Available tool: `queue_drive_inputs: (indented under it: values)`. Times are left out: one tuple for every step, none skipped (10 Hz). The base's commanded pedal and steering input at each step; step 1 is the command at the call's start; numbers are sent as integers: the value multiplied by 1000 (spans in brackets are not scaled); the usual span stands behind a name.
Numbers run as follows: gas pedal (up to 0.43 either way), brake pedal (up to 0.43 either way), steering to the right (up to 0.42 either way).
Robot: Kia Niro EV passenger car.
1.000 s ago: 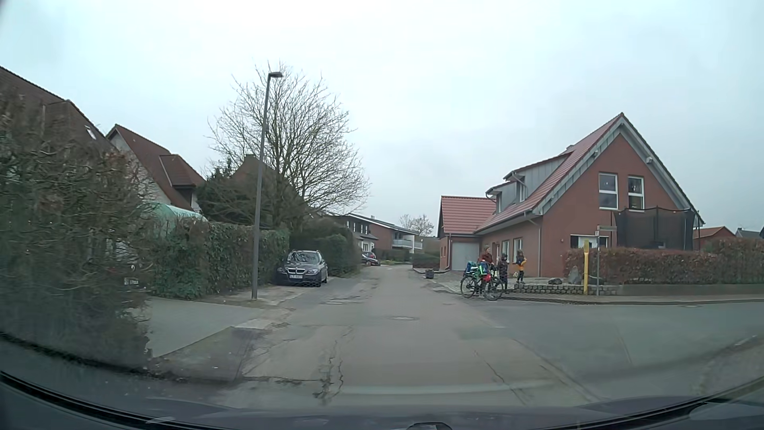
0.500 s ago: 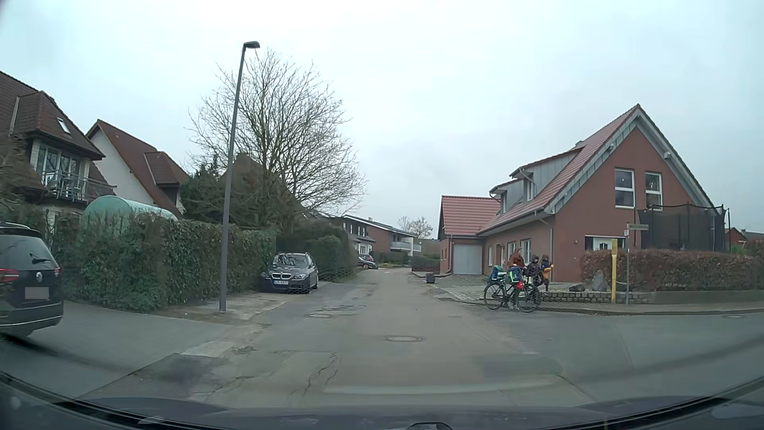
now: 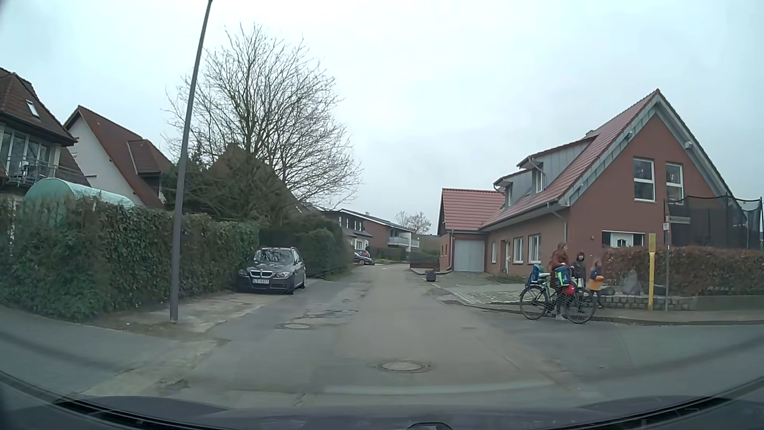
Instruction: Follow the waypoints while adhering to traffic rules and regulations
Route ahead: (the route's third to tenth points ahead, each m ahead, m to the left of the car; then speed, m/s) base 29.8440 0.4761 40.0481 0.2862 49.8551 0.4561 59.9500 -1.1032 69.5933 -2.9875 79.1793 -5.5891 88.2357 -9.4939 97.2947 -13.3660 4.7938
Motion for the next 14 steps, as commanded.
queue_drive_inputs:
  values:
    - [157,0,13]
    - [157,0,13]
    - [169,0,15]
    - [177,0,21]
    - [177,0,28]
    - [177,0,27]
    - [177,0,20]
    - [177,0,12]
    - [177,0,5]
    - [177,0,3]
    - [177,0,3]
    - [177,0,3]
    - [177,0,1]
    - [189,0,-7]
